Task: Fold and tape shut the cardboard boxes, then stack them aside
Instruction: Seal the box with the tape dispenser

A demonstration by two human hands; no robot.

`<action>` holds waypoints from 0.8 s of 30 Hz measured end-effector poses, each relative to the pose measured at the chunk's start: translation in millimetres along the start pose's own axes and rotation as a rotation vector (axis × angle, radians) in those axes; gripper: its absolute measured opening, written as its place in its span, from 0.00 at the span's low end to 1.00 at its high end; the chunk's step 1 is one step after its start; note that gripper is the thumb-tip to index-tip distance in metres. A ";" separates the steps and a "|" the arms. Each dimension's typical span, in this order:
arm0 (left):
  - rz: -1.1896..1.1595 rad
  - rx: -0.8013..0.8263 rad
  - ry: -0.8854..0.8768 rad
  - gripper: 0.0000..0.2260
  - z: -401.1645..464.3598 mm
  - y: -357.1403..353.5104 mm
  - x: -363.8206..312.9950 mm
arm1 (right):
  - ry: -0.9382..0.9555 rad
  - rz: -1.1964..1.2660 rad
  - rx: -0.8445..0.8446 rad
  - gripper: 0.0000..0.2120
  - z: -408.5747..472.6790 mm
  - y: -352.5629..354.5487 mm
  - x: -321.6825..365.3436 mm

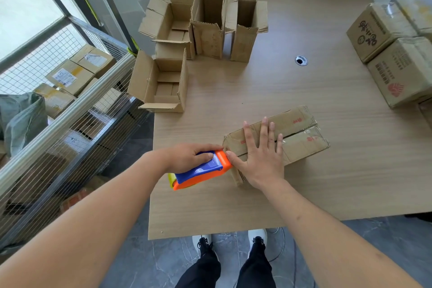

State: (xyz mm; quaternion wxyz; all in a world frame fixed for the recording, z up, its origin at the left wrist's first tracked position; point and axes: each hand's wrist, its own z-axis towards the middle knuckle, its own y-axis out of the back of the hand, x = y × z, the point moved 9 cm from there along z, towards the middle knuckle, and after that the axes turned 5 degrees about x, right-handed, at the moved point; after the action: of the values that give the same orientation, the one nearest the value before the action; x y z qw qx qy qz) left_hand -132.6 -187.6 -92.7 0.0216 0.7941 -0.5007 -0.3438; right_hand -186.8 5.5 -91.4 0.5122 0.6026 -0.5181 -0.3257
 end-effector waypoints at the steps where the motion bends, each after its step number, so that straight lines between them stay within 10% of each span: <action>1: 0.001 0.009 0.005 0.20 -0.3 0.2 -1.4 | 0.007 0.001 0.000 0.45 0.1 0.1 0.4; 24: 0.053 -0.082 -0.110 0.20 -25.6 -11.0 5.3 | 0.072 0.044 0.094 0.44 4.0 0.8 2.9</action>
State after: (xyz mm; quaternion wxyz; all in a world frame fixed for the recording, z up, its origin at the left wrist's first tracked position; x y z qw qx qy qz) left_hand -108.1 -194.4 -80.2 0.0357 0.7588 -0.5074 -0.4067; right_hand -190.0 1.6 -91.2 0.5089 0.6256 -0.5272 -0.2677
